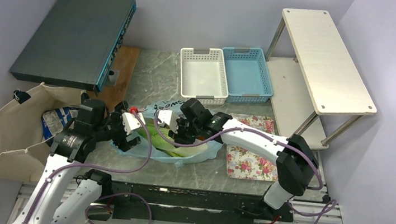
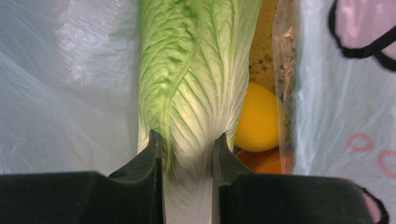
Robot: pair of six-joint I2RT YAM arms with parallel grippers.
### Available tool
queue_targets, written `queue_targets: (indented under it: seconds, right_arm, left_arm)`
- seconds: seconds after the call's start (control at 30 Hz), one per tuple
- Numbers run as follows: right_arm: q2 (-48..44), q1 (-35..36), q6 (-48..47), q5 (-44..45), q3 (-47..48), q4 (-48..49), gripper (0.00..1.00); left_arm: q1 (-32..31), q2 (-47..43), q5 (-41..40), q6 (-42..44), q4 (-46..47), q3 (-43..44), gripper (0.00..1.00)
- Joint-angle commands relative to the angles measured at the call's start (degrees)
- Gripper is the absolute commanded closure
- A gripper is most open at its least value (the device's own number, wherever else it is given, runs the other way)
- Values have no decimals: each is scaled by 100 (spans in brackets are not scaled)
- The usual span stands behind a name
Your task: Untie the knot of the grocery bags and take out the mixed food
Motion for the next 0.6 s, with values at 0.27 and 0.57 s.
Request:
queue_targets:
  seconds: [0.27, 0.57]
  right_arm:
    - [-861, -30, 153, -65, 1093, -1272, 100]
    - [-1819, -48, 110, 58, 150, -903, 100]
  left_arm:
    - [29, 240, 572, -1299, 498, 1030, 1]
    - [30, 598, 906, -2066, 363, 1976, 0]
